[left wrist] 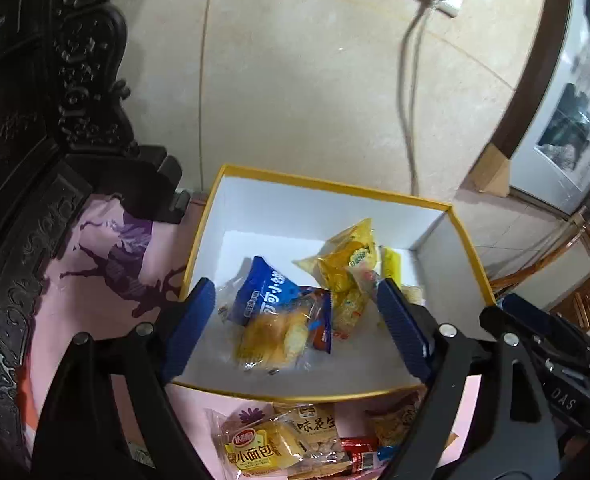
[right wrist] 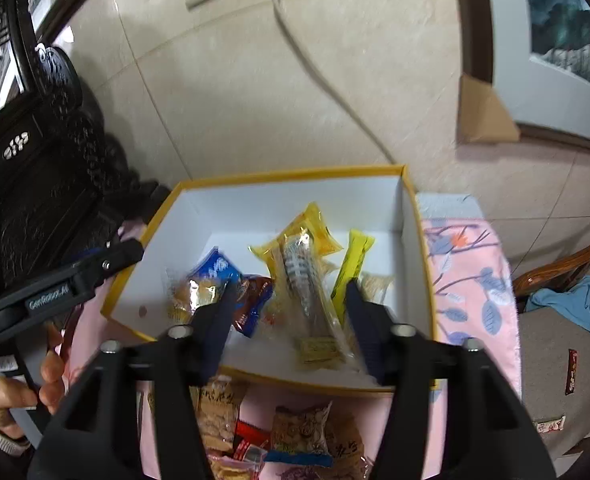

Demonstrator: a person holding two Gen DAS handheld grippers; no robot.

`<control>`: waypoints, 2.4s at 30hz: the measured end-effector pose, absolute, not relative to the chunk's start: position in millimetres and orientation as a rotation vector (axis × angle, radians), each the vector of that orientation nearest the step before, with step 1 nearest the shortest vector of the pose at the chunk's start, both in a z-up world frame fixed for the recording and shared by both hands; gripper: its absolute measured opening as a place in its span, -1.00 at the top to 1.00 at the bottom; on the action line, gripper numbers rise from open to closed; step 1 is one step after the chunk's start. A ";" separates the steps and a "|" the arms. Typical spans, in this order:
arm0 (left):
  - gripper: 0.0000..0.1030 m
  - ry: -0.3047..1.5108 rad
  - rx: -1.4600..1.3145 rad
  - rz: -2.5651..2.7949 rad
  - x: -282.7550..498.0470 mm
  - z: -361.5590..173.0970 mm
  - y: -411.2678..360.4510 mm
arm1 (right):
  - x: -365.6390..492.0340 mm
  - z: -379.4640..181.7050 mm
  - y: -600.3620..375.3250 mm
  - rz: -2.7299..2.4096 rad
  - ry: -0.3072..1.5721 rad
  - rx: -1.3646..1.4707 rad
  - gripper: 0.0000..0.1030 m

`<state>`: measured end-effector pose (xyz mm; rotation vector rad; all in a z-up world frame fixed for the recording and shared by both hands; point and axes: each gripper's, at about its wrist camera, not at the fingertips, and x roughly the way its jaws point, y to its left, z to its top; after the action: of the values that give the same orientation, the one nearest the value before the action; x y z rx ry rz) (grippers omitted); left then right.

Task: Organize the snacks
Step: 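Carry both snacks over the yellow box and open both tools inside, then grasp the orange snack bag on the tablecloth with the right tool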

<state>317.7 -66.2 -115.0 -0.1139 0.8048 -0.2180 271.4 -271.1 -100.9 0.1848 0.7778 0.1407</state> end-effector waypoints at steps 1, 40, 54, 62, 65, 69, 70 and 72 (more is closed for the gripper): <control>-0.69 0.796 -0.102 -0.220 314.1 -113.0 -67.2 | 269.0 -99.2 -270.9 0.140 0.779 0.185 -0.13; -0.96 1.020 -0.033 -0.081 65.3 -171.2 -8.1 | 25.8 -215.3 -300.6 0.137 1.085 0.097 -0.13; -0.96 1.078 -0.017 -0.064 61.5 -173.9 4.0 | 46.6 -251.0 -298.3 0.239 1.102 -0.041 -0.15; -0.96 1.079 -0.025 -0.068 69.0 -174.0 3.6 | 45.7 -254.9 -275.0 0.323 1.144 -0.153 -0.18; -0.96 1.086 -0.032 -0.091 73.8 -175.4 -0.8 | 42.4 -259.1 -263.7 0.313 1.130 -0.236 -0.16; -0.96 1.096 -0.013 -0.159 78.8 -179.4 -20.4 | 40.7 -258.6 -266.9 0.281 1.130 -0.185 0.02; -0.96 1.106 -0.003 -0.199 79.7 -181.6 -30.2 | 37.1 -258.1 -266.0 0.275 1.128 -0.182 0.04; -0.96 1.121 0.017 -0.250 79.4 -186.1 -45.8 | 30.3 -257.8 -265.8 0.269 1.124 -0.176 0.09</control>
<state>79.4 -45.8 -186.1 0.0170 1.1207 -0.2499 30.3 -265.8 -257.8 -0.1763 1.1243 0.2691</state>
